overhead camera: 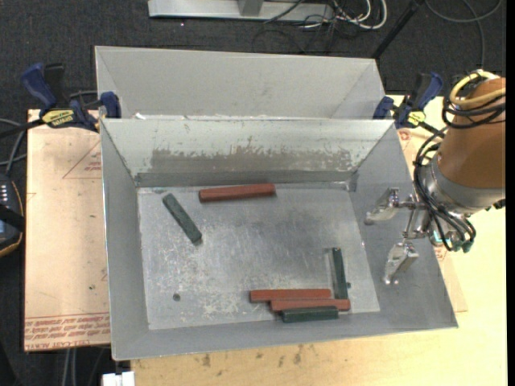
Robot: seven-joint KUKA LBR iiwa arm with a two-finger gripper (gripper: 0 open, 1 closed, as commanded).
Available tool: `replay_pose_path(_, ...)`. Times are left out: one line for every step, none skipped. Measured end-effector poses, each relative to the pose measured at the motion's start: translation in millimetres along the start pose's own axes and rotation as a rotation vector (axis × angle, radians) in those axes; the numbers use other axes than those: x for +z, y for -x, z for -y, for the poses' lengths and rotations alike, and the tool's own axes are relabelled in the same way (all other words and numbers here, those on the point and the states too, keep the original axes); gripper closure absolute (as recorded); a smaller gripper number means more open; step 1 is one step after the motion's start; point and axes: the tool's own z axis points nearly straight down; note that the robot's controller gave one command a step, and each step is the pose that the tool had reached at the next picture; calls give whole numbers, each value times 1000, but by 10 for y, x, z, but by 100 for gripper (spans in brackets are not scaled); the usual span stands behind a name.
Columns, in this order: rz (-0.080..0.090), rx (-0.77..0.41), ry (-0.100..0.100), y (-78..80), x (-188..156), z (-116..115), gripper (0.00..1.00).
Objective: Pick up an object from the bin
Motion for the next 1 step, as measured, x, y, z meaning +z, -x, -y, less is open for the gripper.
replay_pose_path(8,-3,-2,16,-40,-5,0)
